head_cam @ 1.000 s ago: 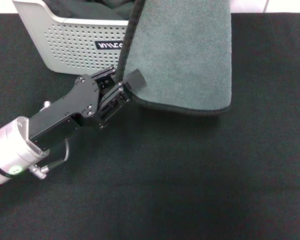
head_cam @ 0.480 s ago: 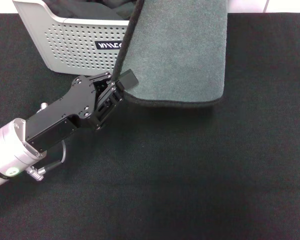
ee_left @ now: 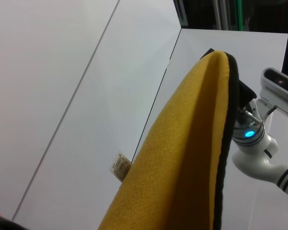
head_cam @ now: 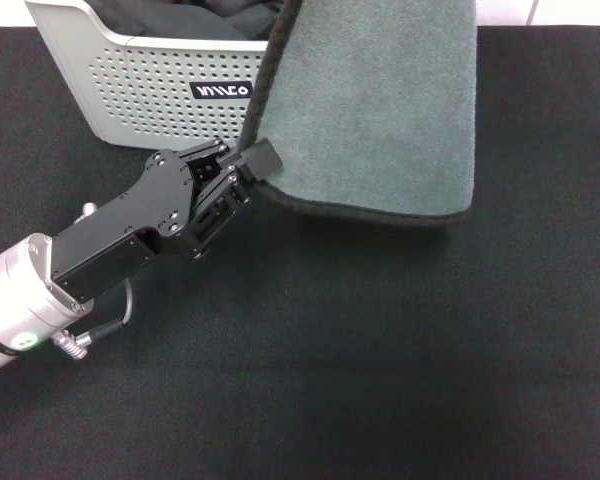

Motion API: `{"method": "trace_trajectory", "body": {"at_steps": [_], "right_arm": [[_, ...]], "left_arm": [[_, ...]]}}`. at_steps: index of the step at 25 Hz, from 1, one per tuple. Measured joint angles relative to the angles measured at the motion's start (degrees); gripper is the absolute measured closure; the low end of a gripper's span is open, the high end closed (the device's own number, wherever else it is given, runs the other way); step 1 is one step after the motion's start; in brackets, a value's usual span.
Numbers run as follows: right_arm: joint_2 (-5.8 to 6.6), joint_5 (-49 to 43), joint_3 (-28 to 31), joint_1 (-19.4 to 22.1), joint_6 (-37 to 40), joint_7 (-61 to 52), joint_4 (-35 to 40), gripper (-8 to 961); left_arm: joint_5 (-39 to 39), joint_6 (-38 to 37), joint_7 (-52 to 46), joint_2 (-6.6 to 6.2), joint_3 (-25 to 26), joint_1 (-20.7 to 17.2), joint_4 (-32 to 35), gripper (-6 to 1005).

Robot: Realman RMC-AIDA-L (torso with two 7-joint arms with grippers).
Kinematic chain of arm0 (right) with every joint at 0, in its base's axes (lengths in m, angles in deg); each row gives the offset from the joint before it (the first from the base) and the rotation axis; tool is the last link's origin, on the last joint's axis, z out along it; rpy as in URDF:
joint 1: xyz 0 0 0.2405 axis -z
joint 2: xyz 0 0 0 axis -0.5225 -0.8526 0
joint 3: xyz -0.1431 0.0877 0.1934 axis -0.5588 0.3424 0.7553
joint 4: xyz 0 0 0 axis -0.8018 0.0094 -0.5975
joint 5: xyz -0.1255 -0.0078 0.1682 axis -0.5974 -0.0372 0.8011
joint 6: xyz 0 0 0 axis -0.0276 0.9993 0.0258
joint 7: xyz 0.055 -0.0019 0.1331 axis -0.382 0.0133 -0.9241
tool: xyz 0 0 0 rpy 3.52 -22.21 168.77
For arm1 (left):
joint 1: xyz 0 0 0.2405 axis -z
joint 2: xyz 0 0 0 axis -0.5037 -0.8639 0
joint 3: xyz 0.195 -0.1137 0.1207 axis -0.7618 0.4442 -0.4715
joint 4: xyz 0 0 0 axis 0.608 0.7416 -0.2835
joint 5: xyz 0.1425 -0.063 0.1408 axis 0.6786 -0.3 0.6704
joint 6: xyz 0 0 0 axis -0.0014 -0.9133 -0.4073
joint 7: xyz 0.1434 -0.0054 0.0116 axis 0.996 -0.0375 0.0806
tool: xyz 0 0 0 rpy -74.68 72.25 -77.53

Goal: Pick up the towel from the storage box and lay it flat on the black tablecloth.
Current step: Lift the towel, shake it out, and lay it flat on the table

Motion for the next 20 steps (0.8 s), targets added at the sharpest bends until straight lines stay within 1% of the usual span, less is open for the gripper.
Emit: {"method": "trace_trajectory", "body": {"at_steps": [2,7,11,15,20], "right_arm": [[0.02,0.0,0.0,0.0,0.0,0.1,0.0,938],[0.03,0.0,0.0,0.0,0.2,0.1,0.0,938],[0.02,0.0,0.4,0.0,0.3,0.4,0.1,938],[-0.3,0.0,1.4,0.0,0.3,0.8,0.2,938],[-0.42,0.0,1.4,0.0,0.0,0.9,0.3,937]], "left_arm": [[0.0,0.0,0.2,0.0,0.0,0.0,0.0,908],[0.0,0.0,0.2,0.03,0.1,0.0,0.0,796],[0.0,0.0,0.3,0.05,-0.1,0.0,0.0,799],[0.0,0.0,0.3,0.14,-0.1,0.0,0.0,801],[0.0,0.0,1.1,0.27,-0.2,0.0,0.0,805]]}}
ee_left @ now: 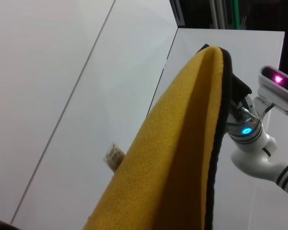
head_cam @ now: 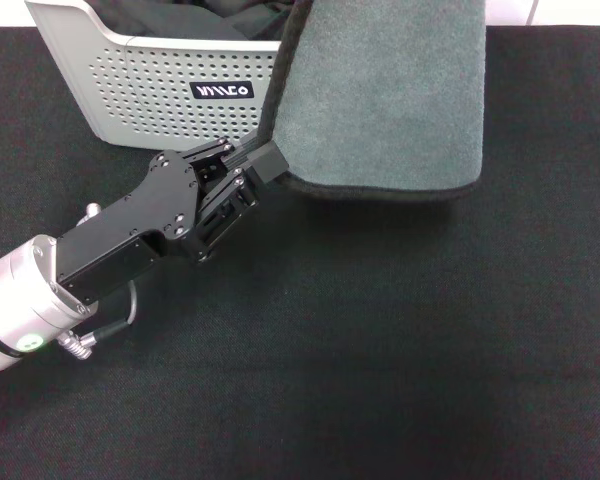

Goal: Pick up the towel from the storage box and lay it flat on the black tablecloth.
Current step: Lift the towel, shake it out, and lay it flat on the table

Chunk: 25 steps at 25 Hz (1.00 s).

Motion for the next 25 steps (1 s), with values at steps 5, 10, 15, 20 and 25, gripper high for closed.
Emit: {"method": "trace_trajectory", "body": {"at_steps": [5,10,15,20,25], "right_arm": [[-0.17,0.0,-0.1,0.0,0.0,0.1,-0.2,937],[-0.54,0.0,0.0,0.0,0.0,0.2,-0.3,937],[-0.68,0.0,0.1,0.4,0.0,0.2,-0.4,937],[-1.8,-0.7,0.2,3.9,3.7,-0.2,-0.4,937],[-4.76,-3.8,0.0,10.2,8.7,-1.9,0.8,937]], "left_arm": [[0.0,0.0,0.8,0.22,0.0,0.1,0.0,808],[0.0,0.0,1.8,0.24,0.2,-0.1,0.0,885],[-0.4,0.0,2.9,0.3,0.2,-0.6,0.0,935],[-0.5,-0.3,2.8,-0.26,0.3,-1.2,0.0,964],[-2.2,-4.7,2.2,-3.62,0.4,-3.6,0.6,983]]}}
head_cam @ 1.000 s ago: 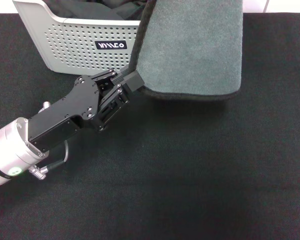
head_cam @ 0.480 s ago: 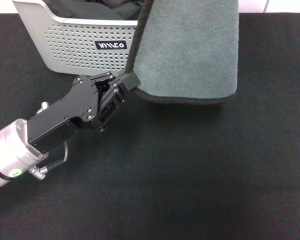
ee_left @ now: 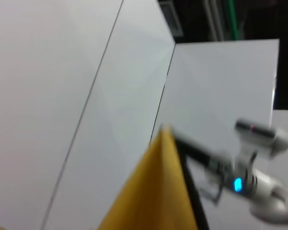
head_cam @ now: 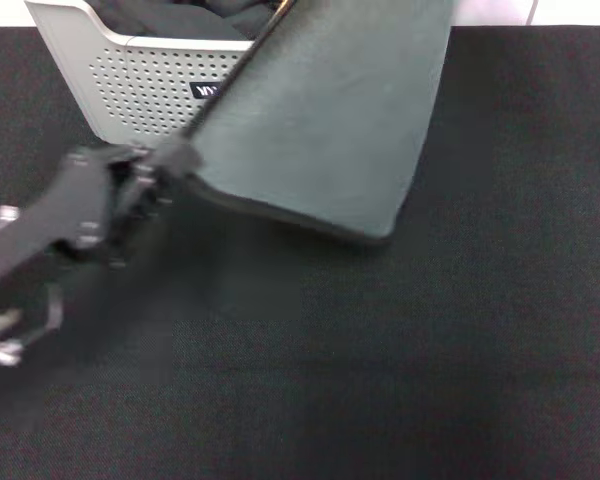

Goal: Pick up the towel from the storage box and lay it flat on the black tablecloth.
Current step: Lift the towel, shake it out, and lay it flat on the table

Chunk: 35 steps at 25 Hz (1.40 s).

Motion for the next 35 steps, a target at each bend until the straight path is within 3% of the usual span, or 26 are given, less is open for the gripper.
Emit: {"method": "trace_trajectory", "body": {"at_steps": [2,5,7,18,21,28,35], "right_arm": [[-1.48,-1.5,-0.2,3.0,0.8,-1.8,0.3,938],[-3.52,-4.3,-0.4,6.9,1.1,-4.5,0.2,938],[-3.91,-4.9,-2.0,8.8,1.2,-6.8,-0.1,937],[-4.04,-4.4,-12.0,15.2,-1.3,-15.8,4.3,941],[-3.91,-0.9,-12.8,16.4,-7.8,-18.4,6.1,939],[-3.7,6.0,-13.7,18.1,-15.7,-20.8,6.7,933],[-2.6,12.4,-15.8,24.0,-17.9,-22.1,7.4,926]], "left_arm": [[-1.5,-1.7,-1.0,-1.05,0.0,-1.5,1.9,984],[-3.6,-2.6,-4.4,-1.52,0.0,-3.7,7.4,984],[-3.9,-2.6,-6.8,-1.53,0.0,-4.3,10.7,985],[0.5,-3.9,-17.9,-1.94,-0.6,-2.6,22.3,986],[1.1,-4.8,-21.7,-1.92,-0.7,-3.0,25.8,986],[-1.3,-5.0,-29.9,-2.85,-4.5,-6.9,35.3,987],[-9.3,-5.1,-31.6,-5.88,-11.6,-14.7,41.8,987]]}}
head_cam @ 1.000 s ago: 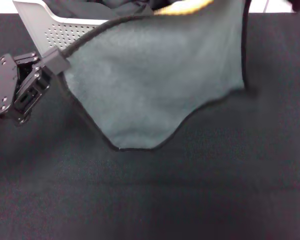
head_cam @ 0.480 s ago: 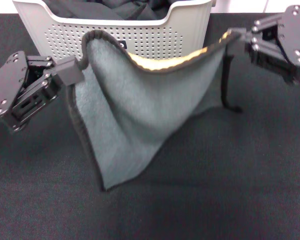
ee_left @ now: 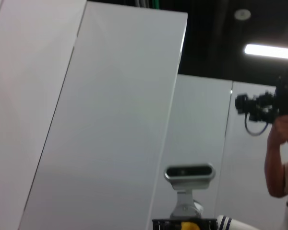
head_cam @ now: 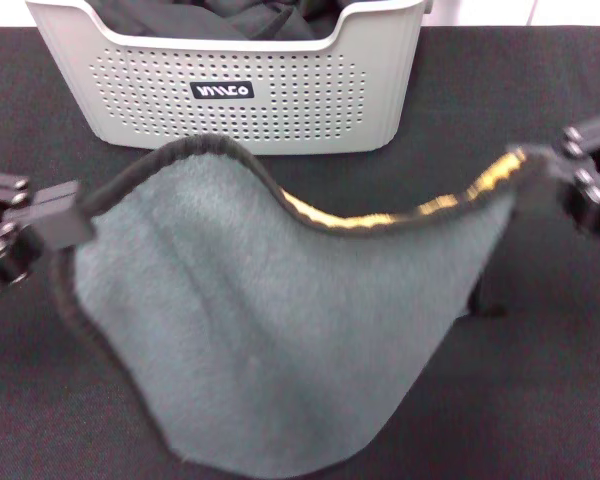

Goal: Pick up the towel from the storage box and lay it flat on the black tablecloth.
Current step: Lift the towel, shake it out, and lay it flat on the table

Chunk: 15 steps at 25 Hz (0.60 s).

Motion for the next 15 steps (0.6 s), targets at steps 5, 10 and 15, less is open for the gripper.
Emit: {"method": "trace_trajectory", "body": {"at_steps": [5,10,15], "right_arm": [[2.05,3.3,-5.7,6.6,-0.4,3.3,-0.1,922],[2.59,2.8,-11.4,10.1,-0.8,5.3,-1.2,917],[2.74,2.9,-18.1,10.6,-1.1,7.2,-2.4,912]], "left_arm": [[-2.6,0.0,-0.3,-1.67,-4.7,-3.9,0.2,988],[-2.1,0.0,-0.4,-1.84,-7.0,-8.1,0.3,989],[-2.5,-0.1,-0.8,-1.84,-7.4,-12.1,2.6,990]]}}
